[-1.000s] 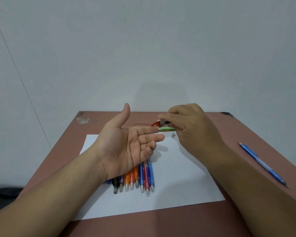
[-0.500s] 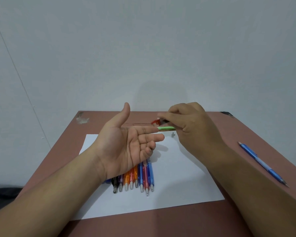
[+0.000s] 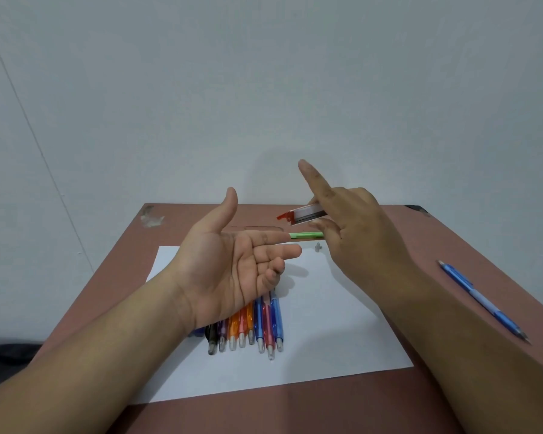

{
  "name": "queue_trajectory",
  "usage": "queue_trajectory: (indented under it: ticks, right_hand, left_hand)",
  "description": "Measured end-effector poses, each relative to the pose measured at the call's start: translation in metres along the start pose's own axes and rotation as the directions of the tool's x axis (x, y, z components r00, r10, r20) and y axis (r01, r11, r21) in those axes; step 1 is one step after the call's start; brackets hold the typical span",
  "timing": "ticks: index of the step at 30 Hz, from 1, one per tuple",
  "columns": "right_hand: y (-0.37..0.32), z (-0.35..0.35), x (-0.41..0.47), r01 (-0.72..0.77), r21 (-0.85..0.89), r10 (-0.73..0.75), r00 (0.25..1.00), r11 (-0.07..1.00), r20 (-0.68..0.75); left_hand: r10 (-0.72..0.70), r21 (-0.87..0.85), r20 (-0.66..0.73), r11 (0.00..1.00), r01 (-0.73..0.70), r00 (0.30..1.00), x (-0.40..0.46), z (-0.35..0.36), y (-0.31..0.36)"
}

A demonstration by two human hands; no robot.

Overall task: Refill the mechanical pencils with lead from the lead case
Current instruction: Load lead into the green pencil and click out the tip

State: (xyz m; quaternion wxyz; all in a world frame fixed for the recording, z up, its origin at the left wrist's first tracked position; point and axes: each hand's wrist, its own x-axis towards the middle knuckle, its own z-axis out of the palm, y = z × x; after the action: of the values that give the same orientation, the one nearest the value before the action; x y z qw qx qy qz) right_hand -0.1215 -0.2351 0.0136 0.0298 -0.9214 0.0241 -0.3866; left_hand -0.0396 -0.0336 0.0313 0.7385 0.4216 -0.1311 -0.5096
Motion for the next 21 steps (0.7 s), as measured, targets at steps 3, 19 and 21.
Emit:
queue_trajectory:
  ticks: [3,19,21]
  right_hand:
    - [0.0052,0.0022,-0.0002,0.073,0.008,-0.073,0.997,0.997,-0.019]
    - [-0.002,-0.0027,0.0002,-0.002,0.065,0.001,1.0,0.998,0.026]
    - [0.0048,0.001,-0.0014,0.067,0.064,-0.067,0.998,0.996,0.004]
  left_hand:
    - [0.003,0.003,-0.006,1.0,-0.003,1.0,-0.0004,0.0,0.0002]
    - [-0.005,-0.003,-0.004,1.0,0.005,1.0,-0.0002,0.0002,-0.0004]
    - [-0.002,-0.002,-0.005,1.0,0.002,1.0,-0.0001,0.0002,-0.0005]
